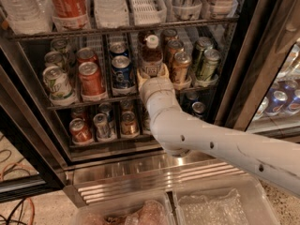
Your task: Pick blue plastic bottle from middle shelf of fridge
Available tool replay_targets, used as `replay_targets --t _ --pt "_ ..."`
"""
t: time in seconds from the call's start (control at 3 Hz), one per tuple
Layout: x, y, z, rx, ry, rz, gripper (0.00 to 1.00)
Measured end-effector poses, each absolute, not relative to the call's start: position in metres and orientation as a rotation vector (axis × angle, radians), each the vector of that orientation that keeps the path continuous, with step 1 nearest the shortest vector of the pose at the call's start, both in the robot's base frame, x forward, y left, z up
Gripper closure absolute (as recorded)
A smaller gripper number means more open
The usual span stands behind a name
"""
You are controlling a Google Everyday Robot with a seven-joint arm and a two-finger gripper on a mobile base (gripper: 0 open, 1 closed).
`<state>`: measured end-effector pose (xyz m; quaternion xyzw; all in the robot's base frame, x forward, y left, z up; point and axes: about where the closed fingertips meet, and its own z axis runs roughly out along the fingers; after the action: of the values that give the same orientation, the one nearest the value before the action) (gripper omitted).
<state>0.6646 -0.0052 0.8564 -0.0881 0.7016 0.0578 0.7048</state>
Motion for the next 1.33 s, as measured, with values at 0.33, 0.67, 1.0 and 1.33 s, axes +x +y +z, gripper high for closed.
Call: replay_targets --t 0.33,0.67,1.0,1.33 --pt "0.66 -0.007 0.865 -0.194 1.534 0.123 1.0" --pt "0.656 -0.01 0.872 -0.194 1.512 0.118 1.0" --pt "0.651 -0.012 0.877 -0.201 1.493 0.114 1.0" --pt "0.626 -0.015 0.898 -0.267 1.437 0.11 1.0"
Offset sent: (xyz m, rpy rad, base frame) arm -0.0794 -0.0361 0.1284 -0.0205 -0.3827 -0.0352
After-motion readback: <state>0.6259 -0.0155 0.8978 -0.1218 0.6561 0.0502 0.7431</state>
